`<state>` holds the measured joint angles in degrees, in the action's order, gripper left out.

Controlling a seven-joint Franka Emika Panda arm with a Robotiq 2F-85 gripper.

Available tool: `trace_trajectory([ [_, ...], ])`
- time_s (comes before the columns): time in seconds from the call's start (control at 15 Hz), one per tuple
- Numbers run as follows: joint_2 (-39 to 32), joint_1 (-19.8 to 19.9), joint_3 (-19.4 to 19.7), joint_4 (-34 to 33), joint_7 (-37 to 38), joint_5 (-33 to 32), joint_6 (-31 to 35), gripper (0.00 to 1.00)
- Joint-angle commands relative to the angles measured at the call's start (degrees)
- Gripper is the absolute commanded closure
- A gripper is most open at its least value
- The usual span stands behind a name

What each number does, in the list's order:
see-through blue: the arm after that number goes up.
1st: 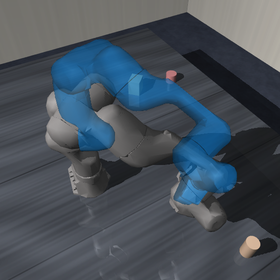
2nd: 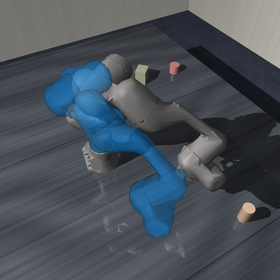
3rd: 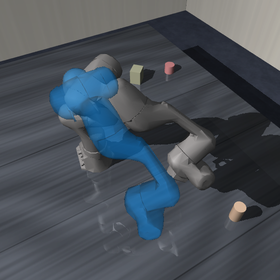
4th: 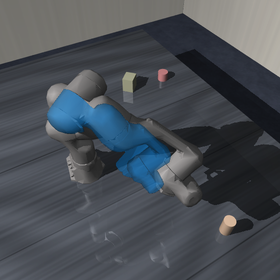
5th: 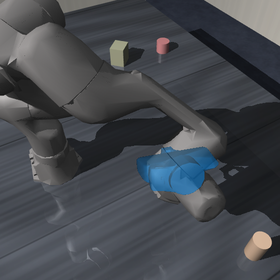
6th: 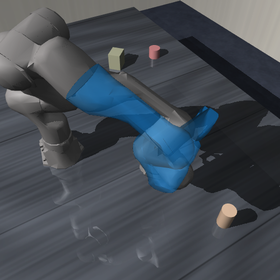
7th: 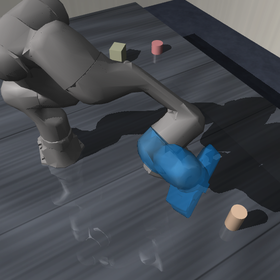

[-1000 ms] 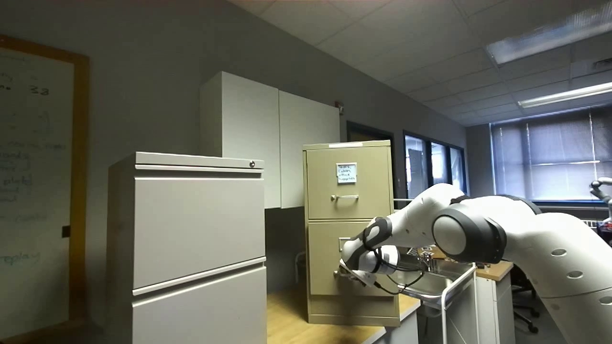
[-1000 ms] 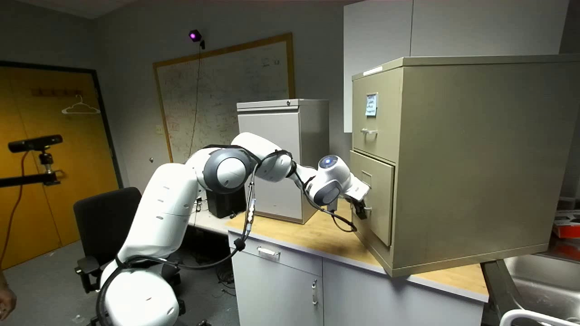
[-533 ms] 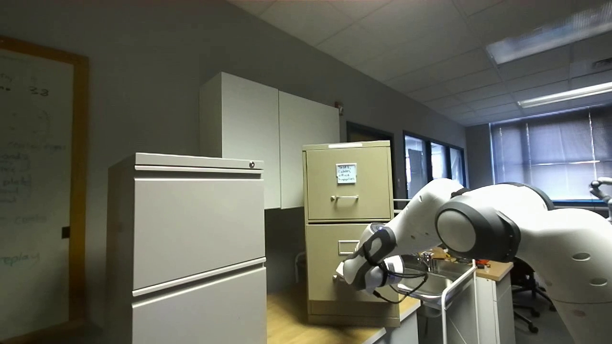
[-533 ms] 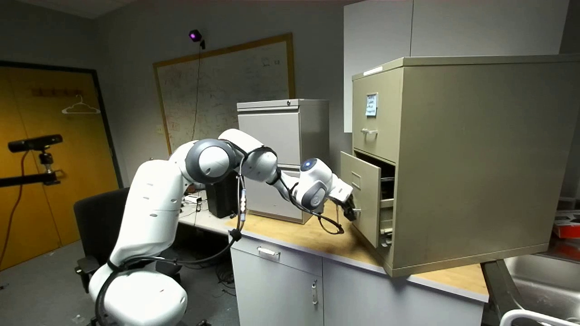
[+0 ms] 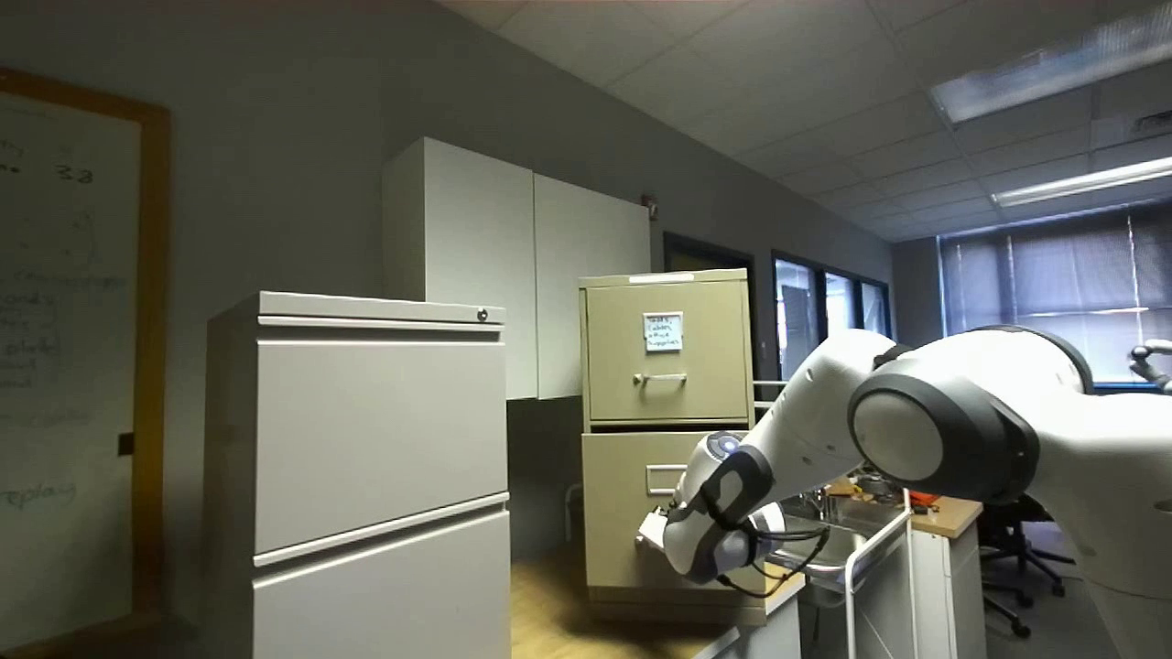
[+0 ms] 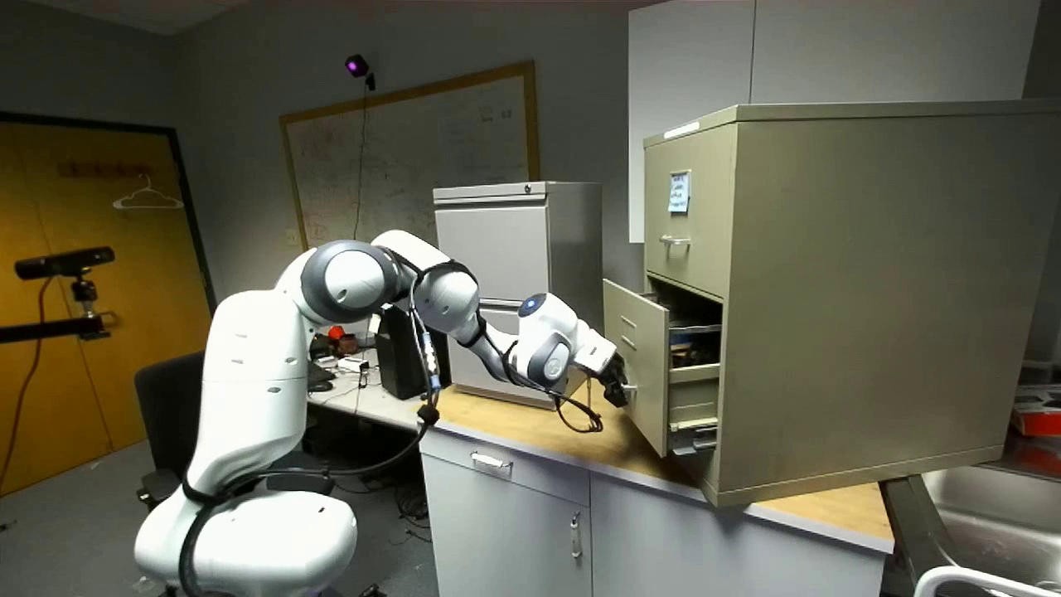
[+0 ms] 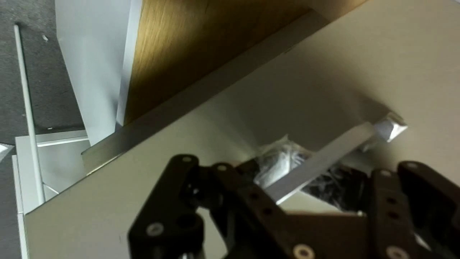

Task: Open the bottom drawer of the file cabinet on the right

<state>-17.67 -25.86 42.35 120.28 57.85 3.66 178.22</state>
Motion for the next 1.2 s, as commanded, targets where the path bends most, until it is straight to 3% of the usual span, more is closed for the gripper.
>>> trace_trajectory([
  [0.0, 5.3, -12.0, 6.5, 5.8, 3.2, -3.3, -5.7, 0.98],
  [0.53, 8.8, -28.0, 19.0, 11.3, 4.2, -3.6, -5.5, 0.98],
  [1.13, 9.5, -43.2, 31.8, 14.6, 4.2, -2.9, -3.8, 0.98],
])
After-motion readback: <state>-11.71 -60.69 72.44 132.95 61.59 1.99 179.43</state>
